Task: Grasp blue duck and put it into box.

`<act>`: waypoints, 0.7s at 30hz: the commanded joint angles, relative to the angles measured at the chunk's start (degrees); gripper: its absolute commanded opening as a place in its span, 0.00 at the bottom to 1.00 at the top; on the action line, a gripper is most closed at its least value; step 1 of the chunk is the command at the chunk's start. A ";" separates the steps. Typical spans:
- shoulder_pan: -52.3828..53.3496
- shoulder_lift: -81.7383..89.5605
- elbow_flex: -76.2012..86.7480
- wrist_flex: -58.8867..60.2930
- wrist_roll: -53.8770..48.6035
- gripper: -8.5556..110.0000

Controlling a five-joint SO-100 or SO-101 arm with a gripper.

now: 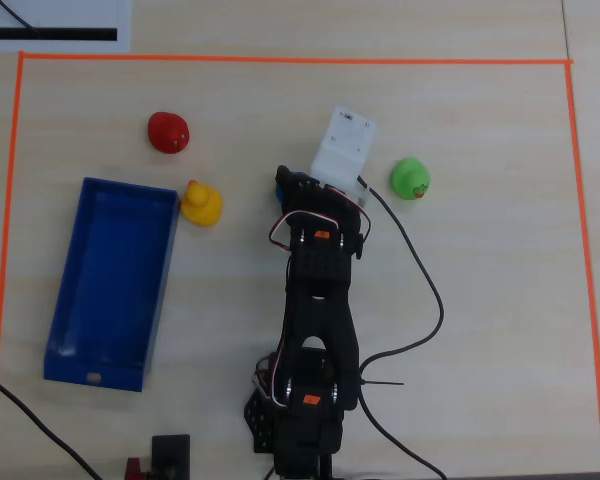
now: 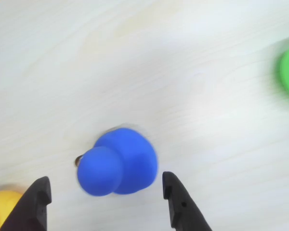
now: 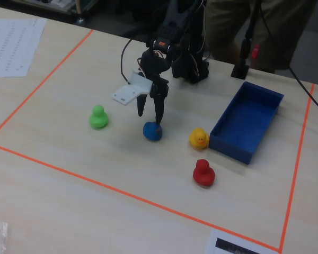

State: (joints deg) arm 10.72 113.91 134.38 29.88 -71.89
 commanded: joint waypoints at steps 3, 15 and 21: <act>-2.37 0.18 1.14 -2.46 2.46 0.34; -3.60 -2.64 2.46 -6.59 4.75 0.33; -4.13 -4.39 4.57 -10.20 5.54 0.33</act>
State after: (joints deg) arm 7.03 109.69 139.13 22.32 -67.06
